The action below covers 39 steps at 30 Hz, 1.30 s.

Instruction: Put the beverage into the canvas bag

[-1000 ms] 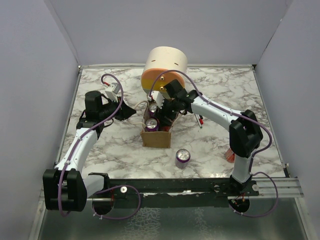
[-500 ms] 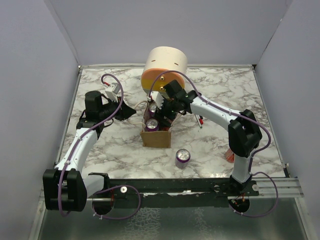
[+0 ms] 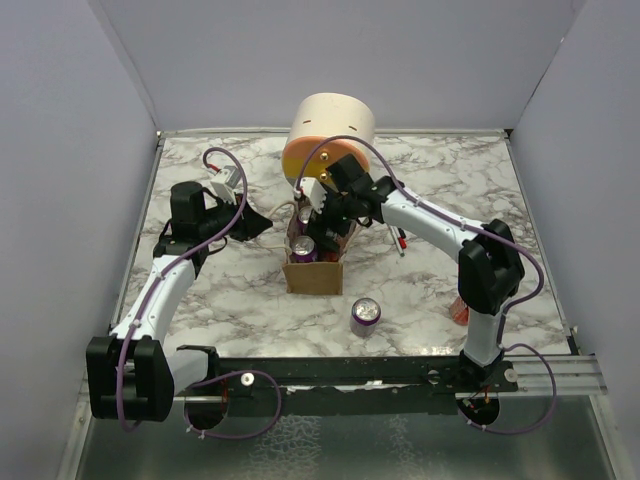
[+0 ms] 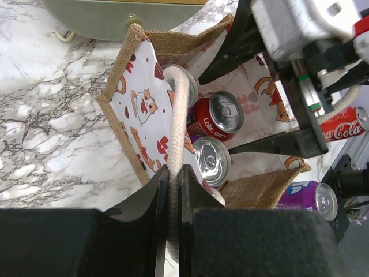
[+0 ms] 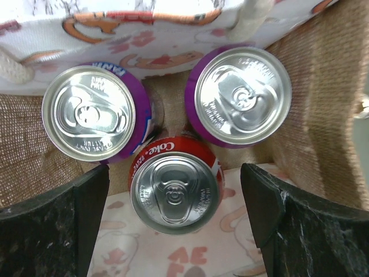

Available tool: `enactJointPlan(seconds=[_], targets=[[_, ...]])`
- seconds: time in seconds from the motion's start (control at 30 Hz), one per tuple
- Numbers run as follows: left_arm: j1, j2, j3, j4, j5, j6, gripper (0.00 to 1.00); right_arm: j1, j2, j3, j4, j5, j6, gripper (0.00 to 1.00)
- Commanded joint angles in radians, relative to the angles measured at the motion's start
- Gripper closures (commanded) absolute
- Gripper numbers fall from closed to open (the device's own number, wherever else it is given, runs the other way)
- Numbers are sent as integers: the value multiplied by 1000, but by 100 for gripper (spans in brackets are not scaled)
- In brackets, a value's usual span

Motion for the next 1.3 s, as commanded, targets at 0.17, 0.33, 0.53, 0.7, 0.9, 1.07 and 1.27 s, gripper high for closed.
enactJointPlan(seconds=[0.17,0.33,0.53,0.7,0.9,1.07,1.27], targets=[[-8,16,13,6,25,17,100,0,-60,127,-37,-26,10,5],[-8,19,11,9,25,16,100,0,-86,201,-81,-57,15,5],[-9,22,13,18,28,1,100,0,-135,275,-139,-104,8,5],[-11,17,17,15,31,-3,100,0,-223,234,-138,-94,-21,5],[-12,21,28,-4,17,6,100,0,-381,81,-142,-124,-55,5],[-12,22,47,-8,5,8,100,0,-535,-66,-139,-122,-100,4],[-12,17,45,-9,-14,7,100,0,-672,-200,-192,-169,-165,3]])
